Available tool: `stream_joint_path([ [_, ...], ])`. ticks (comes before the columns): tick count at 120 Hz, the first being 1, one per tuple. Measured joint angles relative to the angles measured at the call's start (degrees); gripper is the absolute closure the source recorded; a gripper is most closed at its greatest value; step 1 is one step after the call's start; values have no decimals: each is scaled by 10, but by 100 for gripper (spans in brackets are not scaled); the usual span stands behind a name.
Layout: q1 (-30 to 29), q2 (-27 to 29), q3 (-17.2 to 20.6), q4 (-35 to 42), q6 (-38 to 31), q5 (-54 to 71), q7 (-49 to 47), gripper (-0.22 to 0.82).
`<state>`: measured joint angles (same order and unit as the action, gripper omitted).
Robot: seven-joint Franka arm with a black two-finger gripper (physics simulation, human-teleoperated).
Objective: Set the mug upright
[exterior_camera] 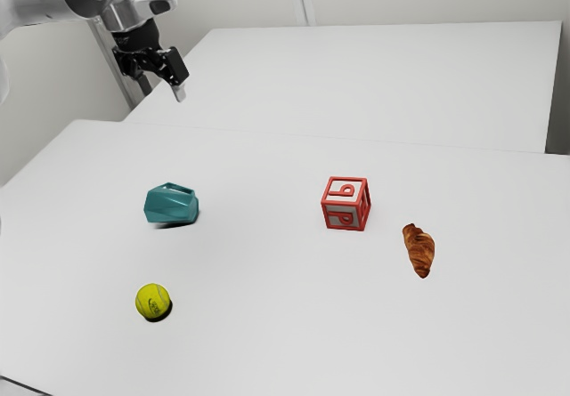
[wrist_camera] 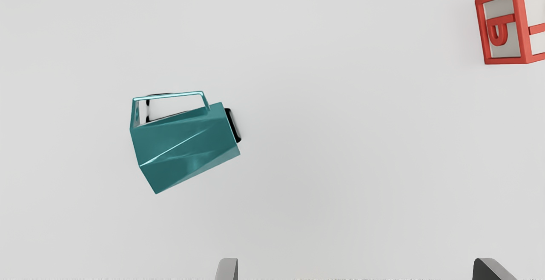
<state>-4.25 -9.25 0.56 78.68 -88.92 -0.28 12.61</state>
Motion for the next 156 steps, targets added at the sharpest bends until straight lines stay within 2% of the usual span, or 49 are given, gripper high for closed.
stream_joint_path([
  [33,0,12,2,7,3,-3,0,0],
  [41,0,16,1,27,3,-22,0,0],
  [48,-1,43,-2,58,3,-43,-1,0],
  [58,18,78,-39,99,3,-93,1,0],
  [67,25,87,-69,117,4,-135,10,0],
  [89,-23,78,-84,148,12,-210,43,0],
  [119,-159,5,-114,159,16,-313,132,0],
  [156,-202,-108,-118,134,14,-374,240,0],
])
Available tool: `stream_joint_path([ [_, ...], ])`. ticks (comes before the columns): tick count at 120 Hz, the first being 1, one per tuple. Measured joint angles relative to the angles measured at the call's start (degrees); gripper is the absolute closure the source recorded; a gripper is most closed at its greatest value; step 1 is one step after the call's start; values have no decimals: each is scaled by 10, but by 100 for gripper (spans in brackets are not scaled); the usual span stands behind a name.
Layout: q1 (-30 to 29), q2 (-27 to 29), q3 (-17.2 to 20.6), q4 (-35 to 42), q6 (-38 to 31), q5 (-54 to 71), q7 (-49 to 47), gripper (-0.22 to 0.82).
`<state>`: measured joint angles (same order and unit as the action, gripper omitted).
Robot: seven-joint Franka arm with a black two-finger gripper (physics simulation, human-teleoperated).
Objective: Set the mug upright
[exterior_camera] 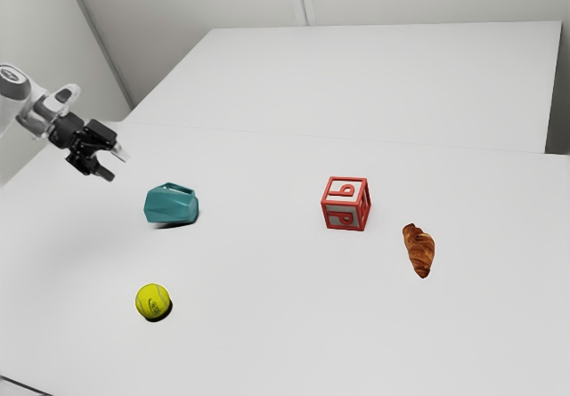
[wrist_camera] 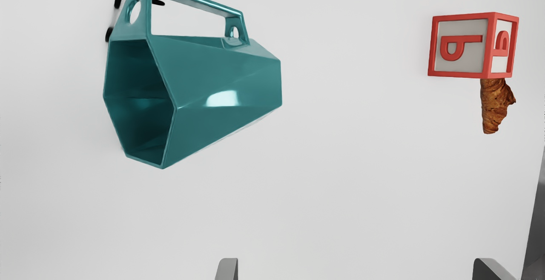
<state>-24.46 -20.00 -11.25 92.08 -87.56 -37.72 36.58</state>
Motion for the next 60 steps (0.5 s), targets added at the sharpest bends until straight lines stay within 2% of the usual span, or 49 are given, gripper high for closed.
stream_joint_path([
  [25,-5,-56,0,-12,-11,-34,57,0],
  [60,-5,-102,5,-9,-44,-98,109,0],
])
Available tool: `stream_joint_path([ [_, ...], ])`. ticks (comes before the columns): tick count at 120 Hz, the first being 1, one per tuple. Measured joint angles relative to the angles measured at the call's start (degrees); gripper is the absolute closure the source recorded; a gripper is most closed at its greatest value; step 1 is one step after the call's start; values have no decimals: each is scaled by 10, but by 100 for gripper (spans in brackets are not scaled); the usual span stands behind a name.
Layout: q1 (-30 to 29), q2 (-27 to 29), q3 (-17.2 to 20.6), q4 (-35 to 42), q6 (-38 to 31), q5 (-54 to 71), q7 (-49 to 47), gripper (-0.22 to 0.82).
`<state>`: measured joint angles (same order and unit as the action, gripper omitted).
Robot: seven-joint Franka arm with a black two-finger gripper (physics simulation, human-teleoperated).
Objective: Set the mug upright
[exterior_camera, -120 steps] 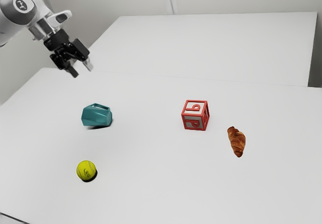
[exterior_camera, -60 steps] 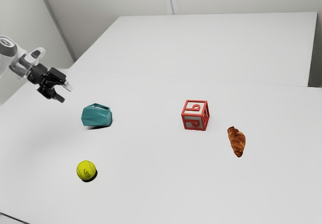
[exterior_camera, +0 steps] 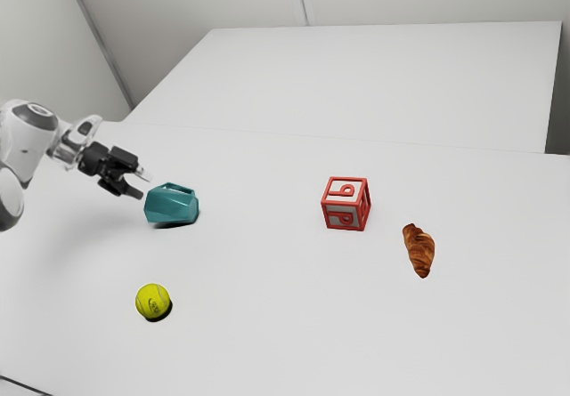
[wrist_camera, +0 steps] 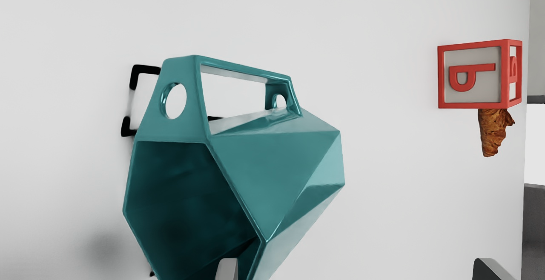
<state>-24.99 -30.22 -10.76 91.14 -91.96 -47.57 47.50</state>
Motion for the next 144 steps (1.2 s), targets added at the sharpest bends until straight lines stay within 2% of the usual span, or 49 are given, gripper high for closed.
stream_joint_path([
  [36,0,-33,16,3,-11,-48,33,1],
  [61,-1,-34,17,10,-12,-59,48,49],
  [71,0,-33,18,10,-13,-60,52,61],
  [82,0,-29,26,10,-12,-61,56,68],
  [101,5,-11,33,18,-9,-62,61,74],
  [112,13,28,36,37,-9,-61,62,74],
  [124,46,84,42,58,-18,-39,52,74],
  [135,66,132,72,63,-36,26,26,74],
  [144,97,163,81,62,-53,90,-1,74],
])
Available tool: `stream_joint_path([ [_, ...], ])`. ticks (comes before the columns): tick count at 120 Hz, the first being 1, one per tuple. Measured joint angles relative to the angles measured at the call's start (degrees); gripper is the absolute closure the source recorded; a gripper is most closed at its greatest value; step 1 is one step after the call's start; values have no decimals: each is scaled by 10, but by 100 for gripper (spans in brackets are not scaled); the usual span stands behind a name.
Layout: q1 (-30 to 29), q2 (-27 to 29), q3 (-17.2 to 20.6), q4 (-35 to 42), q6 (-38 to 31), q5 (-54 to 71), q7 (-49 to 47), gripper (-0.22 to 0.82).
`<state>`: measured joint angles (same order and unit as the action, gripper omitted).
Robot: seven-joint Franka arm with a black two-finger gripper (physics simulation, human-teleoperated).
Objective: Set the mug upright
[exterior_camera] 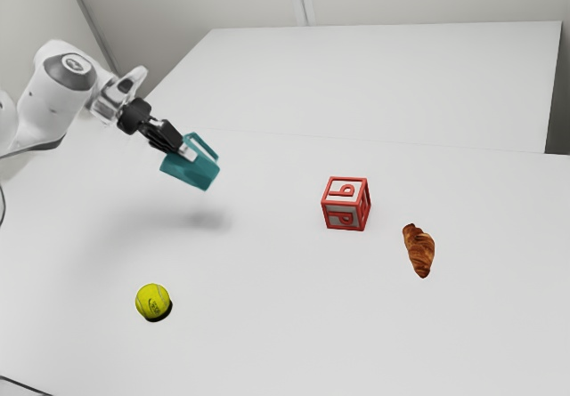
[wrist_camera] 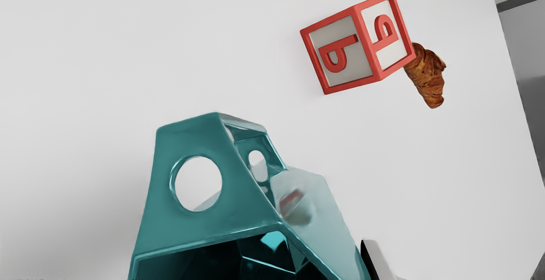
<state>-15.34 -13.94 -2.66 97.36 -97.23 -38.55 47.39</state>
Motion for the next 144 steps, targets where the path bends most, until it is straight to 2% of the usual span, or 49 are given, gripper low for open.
stream_joint_path([
  [19,30,24,35,7,-45,147,-69,74],
  [45,53,56,64,99,-147,276,-158,75],
  [81,52,69,97,177,-250,348,-247,76],
  [129,52,31,124,195,-303,424,-322,78],
  [137,52,30,124,208,-310,426,-331,76],
  [144,52,30,124,216,-317,425,-336,70],
])
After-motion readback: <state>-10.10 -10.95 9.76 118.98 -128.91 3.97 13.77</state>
